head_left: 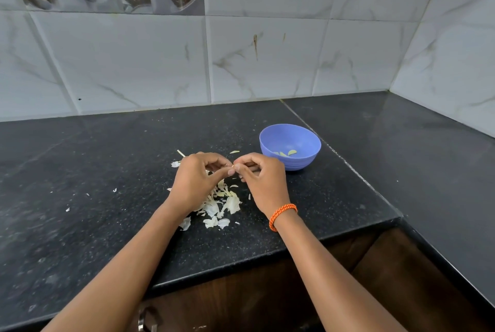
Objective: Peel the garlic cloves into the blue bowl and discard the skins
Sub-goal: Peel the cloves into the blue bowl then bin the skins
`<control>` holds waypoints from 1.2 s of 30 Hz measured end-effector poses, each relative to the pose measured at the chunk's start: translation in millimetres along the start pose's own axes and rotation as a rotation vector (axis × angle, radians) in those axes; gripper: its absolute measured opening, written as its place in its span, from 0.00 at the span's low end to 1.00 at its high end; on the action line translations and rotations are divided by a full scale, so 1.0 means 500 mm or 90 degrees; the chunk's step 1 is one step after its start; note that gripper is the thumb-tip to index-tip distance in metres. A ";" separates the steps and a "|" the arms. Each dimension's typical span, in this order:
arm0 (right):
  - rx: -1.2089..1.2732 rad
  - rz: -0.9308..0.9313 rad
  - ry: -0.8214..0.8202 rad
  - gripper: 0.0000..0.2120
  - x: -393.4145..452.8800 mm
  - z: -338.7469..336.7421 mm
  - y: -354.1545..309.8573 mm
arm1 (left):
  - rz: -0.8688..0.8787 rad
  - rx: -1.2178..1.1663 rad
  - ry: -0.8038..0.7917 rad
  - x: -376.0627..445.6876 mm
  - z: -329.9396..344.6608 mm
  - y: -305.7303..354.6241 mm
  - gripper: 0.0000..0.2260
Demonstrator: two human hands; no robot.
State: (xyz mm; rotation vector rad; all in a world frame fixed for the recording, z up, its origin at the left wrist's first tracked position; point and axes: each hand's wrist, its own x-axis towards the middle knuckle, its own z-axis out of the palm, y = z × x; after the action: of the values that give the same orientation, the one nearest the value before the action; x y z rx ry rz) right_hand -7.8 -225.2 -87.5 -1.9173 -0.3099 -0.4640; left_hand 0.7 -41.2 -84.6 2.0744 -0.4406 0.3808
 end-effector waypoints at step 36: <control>0.156 0.049 -0.020 0.13 -0.001 0.001 0.002 | -0.041 -0.266 0.032 0.006 -0.002 0.003 0.06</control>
State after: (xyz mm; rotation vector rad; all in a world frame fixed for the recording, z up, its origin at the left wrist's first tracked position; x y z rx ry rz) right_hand -7.8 -225.3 -88.6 -1.6916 -0.2989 -0.3291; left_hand 2.6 -41.3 -81.7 1.6660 -0.3850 0.2739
